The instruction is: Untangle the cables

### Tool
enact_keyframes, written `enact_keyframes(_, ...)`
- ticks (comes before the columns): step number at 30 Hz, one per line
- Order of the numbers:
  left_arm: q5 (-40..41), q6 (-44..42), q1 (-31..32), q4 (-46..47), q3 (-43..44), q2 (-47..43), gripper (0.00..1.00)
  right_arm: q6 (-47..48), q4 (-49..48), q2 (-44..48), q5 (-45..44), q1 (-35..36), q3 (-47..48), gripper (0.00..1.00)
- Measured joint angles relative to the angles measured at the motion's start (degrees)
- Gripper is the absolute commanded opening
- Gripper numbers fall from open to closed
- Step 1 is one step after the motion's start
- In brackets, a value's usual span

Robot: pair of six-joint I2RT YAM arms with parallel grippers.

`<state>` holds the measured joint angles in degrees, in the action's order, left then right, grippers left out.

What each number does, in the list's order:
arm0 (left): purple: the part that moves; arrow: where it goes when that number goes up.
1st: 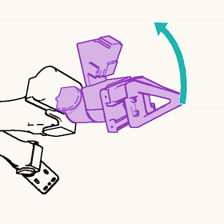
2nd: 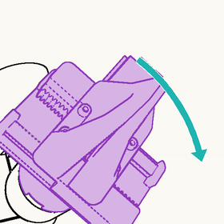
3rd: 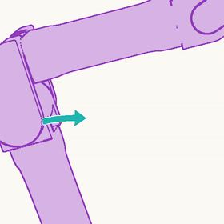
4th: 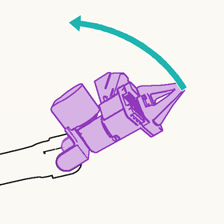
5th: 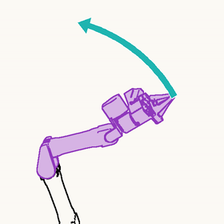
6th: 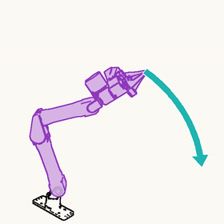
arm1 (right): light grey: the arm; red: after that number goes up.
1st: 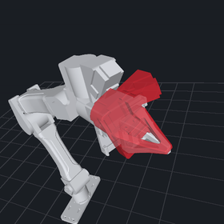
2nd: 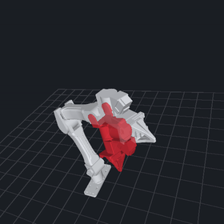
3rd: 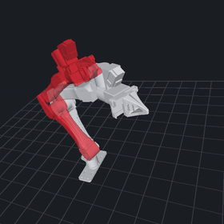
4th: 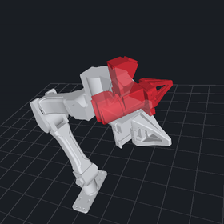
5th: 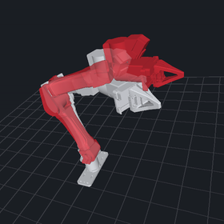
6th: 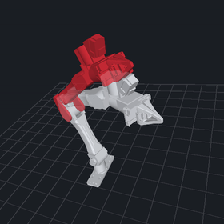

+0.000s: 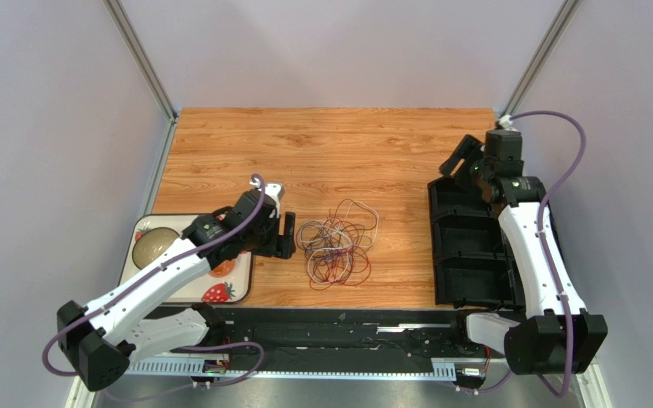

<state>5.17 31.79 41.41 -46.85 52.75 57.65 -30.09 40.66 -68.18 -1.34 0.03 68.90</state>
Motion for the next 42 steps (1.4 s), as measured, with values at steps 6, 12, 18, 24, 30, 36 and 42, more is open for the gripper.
enact_keyframes(6,-1.1,3.9,6.9,7.1,-2.7,7.3,0.77,0.1,0.9,4.2,5.1,10.5,-4.9,0.69)
enact_keyframes(12,-2.3,6.5,11.1,14.4,-2.7,14.7,0.75,-0.6,-0.7,5.3,8.6,16.6,-11.9,0.66)
enact_keyframes(18,-3.7,8.9,13.1,19.9,-2.4,20.5,0.74,-1.4,-2.9,0.1,9.6,20.8,-15.5,0.65)
enact_keyframes(24,-4.2,10.2,13.7,22.6,0.7,26.1,0.7,-1.6,-6.5,-5.9,10.3,23.3,-15.7,0.63)
enact_keyframes(30,-4.0,10.4,13.7,22.9,5.4,31.7,0.65,-1.3,-8.6,-10.5,11.1,23.9,-15.7,0.62)
enact_keyframes(36,-4.1,11.0,13.7,22.8,5.9,35.3,0.35,-0.7,-10.2,-13.6,11.4,23.9,-15.7,0.55)
enact_keyframes(42,-4.5,10.9,13.8,22.4,8.0,38.9,0.08,-0.1,-11.5,-17.4,12.4,24.0,-15.7,0.42)
